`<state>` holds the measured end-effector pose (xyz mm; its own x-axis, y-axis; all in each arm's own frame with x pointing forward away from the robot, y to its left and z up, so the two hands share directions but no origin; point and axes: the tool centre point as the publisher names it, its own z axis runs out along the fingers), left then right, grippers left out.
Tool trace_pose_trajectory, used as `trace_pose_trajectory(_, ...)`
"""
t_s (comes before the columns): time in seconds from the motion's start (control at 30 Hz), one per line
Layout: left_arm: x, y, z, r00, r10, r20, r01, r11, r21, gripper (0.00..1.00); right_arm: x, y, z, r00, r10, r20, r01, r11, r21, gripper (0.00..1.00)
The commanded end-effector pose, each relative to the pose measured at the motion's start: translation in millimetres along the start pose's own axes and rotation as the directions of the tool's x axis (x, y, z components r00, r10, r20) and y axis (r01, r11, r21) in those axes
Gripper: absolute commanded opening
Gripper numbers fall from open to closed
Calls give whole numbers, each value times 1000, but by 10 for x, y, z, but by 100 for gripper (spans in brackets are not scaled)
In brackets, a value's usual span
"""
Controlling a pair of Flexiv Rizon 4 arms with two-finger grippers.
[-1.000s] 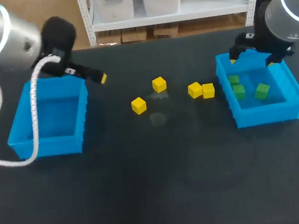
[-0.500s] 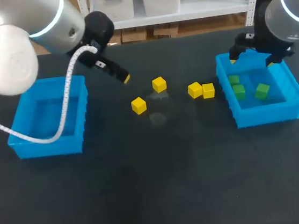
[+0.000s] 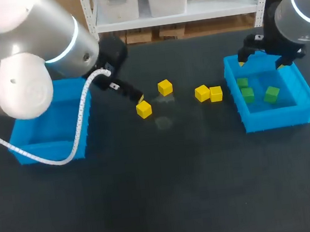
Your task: Put the green cubes in the right bin and the yellow cubes in the left bin.
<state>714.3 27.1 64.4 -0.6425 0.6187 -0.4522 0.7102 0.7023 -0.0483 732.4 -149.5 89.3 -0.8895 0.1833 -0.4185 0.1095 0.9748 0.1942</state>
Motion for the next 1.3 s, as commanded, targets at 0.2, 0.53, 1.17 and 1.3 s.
trace_pose_trajectory(0.2, 22, 8, 255, 996, 52, -75, -55, 998, -33, 100, 19, -5, -9, 1000, 1, 7, -1, 1000, 1, 100)
trace_pose_trajectory(0.53, 31, -59, 394, 991, 67, -120, -70, 997, -22, 100, 19, -5, -9, 1000, 1, 7, -1, 1000, 1, 100)
trace_pose_trajectory(1.17, -14, -93, 649, 979, 79, -186, -84, 996, -17, 100, 19, -5, -9, 1000, 1, 7, -1, 1000, 1, 100)
trace_pose_trajectory(1.3, -3, -101, 722, 976, 82, -200, -88, 996, -19, 100, 19, -5, -9, 1000, 1, 7, -1, 1000, 1, 100)
